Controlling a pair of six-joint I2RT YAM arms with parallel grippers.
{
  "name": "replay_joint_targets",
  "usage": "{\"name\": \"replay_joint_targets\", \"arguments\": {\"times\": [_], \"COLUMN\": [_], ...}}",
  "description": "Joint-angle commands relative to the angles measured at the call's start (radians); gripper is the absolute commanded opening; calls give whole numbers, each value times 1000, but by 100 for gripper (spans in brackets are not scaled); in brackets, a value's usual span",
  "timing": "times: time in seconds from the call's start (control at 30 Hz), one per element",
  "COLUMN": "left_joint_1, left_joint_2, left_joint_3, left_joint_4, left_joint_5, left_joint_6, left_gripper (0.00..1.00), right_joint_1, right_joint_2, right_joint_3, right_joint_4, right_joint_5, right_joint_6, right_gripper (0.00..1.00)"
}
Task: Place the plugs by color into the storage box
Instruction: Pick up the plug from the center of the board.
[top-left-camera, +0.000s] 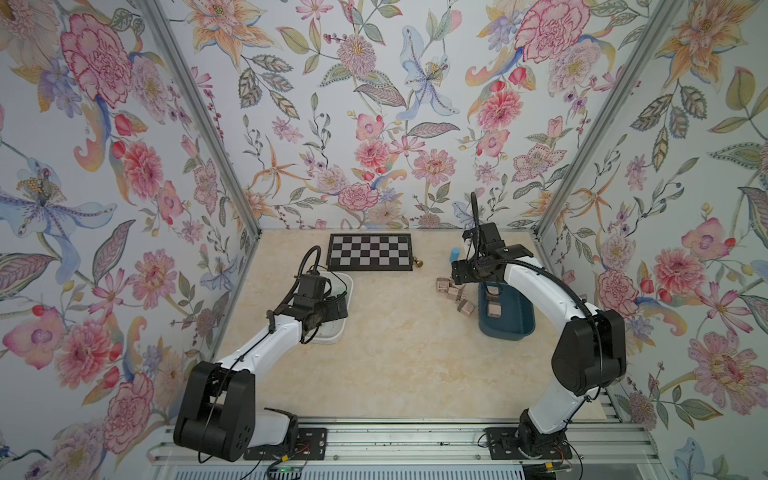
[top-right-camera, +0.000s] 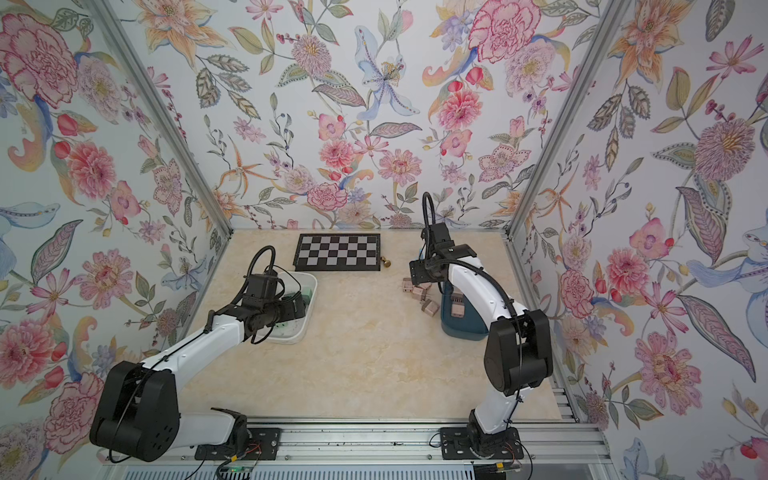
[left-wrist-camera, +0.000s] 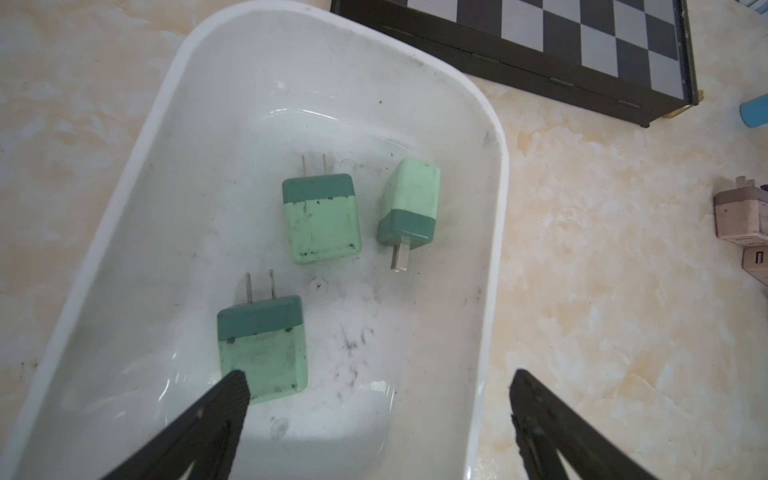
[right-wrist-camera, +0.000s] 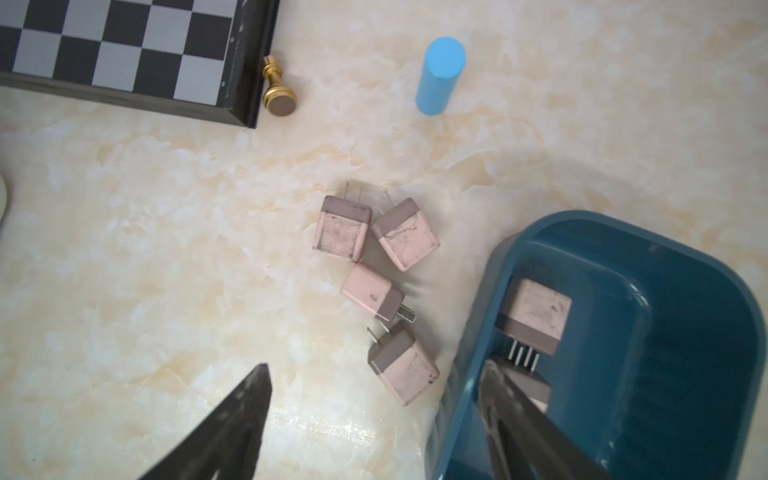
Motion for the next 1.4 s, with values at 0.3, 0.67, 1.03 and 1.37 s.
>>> {"name": "replay_joint_targets", "arguments": {"times": [0.3,0.67,1.03,1.37], "left_joint_1": [10,9,10,9], "left_joint_2": [-67,-27,-35,-23], "left_joint_3": [-61,-52,-54,-39], "left_joint_4": [-6,31,15,19], "left_joint_5": [3,22,11,16], "left_joint_6": [-14,-28,-20,-17], "left_gripper": [99,100,99,99], "right_joint_1": [-8,-67,-39,-77], "right_joint_2": [209,177,170,47], "right_joint_3": [-46,-178,-211,-218], "right_joint_4": [28,76,82,79], "right_joint_5": [-21,-87,-90,-95], "right_joint_6": [-27,-51,-34,27], "right_gripper": [82,79,54,49]}}
